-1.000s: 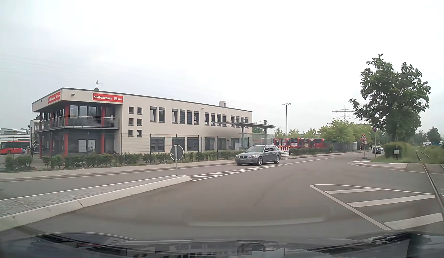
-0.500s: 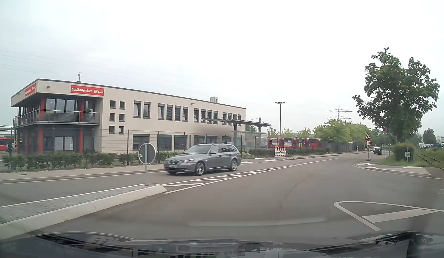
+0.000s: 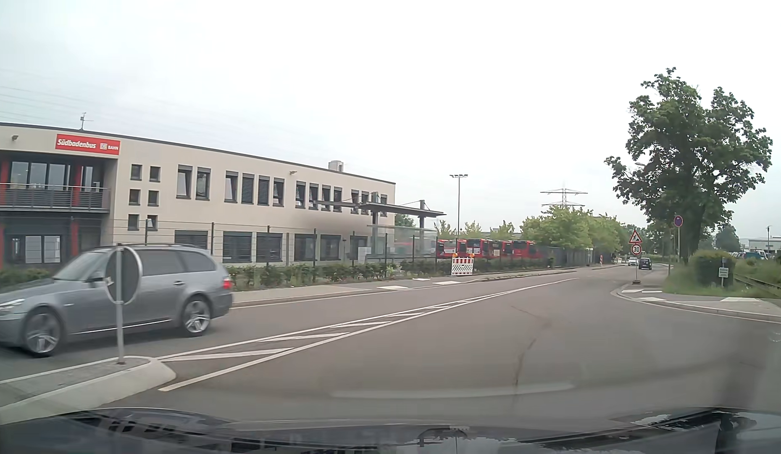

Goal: Follow the waypoints while adhering to traffic rules and regulations

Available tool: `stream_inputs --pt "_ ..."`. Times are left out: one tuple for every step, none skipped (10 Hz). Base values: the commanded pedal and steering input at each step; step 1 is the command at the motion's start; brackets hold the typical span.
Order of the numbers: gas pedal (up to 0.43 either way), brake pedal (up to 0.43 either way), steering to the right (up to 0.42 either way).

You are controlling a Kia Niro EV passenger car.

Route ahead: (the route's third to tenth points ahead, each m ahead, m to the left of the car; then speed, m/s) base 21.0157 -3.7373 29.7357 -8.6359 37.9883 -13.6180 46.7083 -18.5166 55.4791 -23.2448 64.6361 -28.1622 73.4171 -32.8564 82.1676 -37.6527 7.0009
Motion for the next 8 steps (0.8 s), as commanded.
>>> stream_inputs --pt "0.15 0.0 0.11" --pt "0.15 0.0 0.12" --pt "0.15 0.0 0.127" --pt "0.15 0.0 0.132" --pt "0.15 0.0 0.136" --pt "0.15 0.0 0.137" --pt "0.15 0.0 0.138" --pt "0.15 0.0 0.137"
